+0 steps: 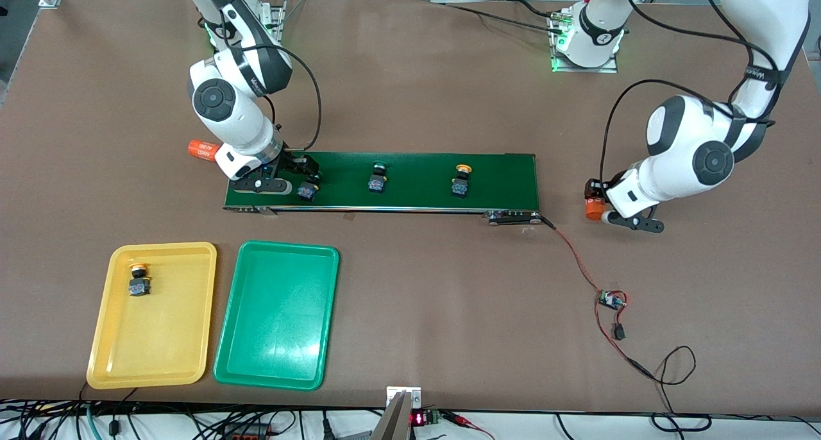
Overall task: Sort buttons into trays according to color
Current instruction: 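Grasp a belt button with the right gripper while the left gripper carries the cylinder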
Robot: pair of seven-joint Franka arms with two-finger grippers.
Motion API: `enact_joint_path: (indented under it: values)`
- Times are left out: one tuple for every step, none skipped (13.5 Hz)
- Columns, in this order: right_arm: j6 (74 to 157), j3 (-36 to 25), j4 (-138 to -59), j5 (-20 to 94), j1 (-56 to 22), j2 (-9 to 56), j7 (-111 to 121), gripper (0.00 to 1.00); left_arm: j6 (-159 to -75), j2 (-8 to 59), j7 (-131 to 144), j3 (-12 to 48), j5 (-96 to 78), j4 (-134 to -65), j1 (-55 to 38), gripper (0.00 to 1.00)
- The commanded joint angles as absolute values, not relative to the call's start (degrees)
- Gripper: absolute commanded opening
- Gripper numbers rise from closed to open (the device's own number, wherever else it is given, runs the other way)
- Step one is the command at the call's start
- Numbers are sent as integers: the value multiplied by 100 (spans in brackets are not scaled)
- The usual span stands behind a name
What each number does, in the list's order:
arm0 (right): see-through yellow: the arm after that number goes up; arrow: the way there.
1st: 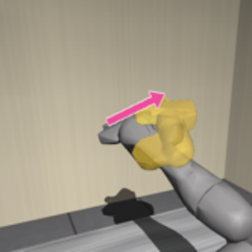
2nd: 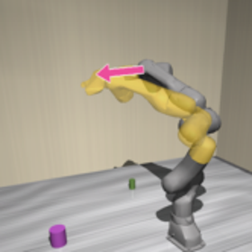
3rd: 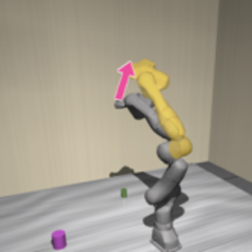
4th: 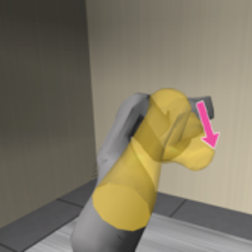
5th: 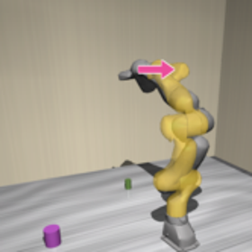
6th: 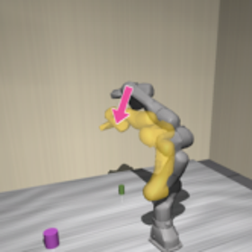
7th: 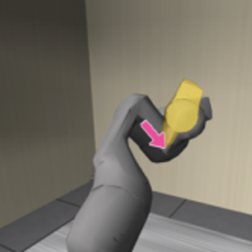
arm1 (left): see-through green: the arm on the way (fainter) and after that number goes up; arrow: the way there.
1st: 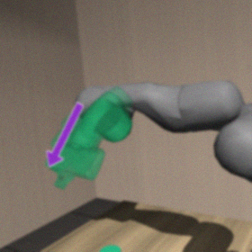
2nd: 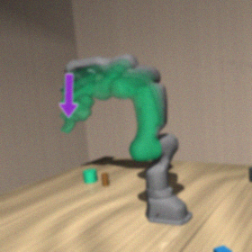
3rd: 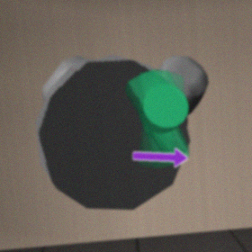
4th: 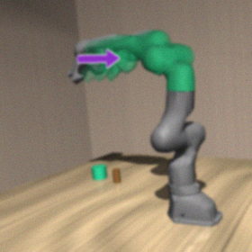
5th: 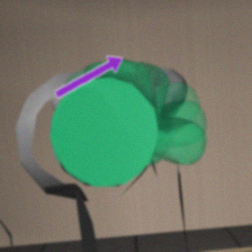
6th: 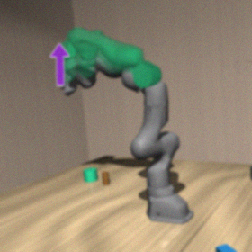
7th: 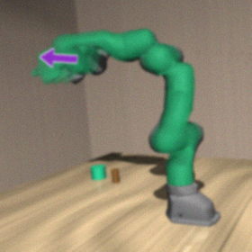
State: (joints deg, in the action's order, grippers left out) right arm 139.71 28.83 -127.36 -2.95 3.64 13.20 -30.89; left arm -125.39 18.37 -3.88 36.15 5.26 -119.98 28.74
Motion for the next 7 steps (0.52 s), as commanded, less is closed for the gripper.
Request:
enact_joint_path:
  values:
    - [14019,2927,-12709,-360,378,1318,-3094,100,-12305,1591,-1192,3604,422,-11918,2200,0]
    - [14027,2918,-12709,-369,378,1371,-3102,100,-12305,1556,-1456,3604,422,-11918,1841,0]
    - [14071,2918,-12700,-378,387,1423,-3103,100,-12296,1530,-1563,3604,413,-11918,1576,0]
    - [14158,2918,-12709,-387,387,1511,-3103,100,-12287,1486,-1695,3612,422,-11970,1286,0]
    - [14211,2909,-12709,-387,395,1590,-3103,100,-12296,1485,-1870,3621,474,-11971,1022,0]
    - [14290,2909,-12700,-404,404,1669,-3103,100,-12331,1511,-2159,3621,483,-11962,785,0]
    - [14378,2900,-12709,-430,413,1731,-3103,100,-12348,1538,-2493,3621,501,-11936,652,0]
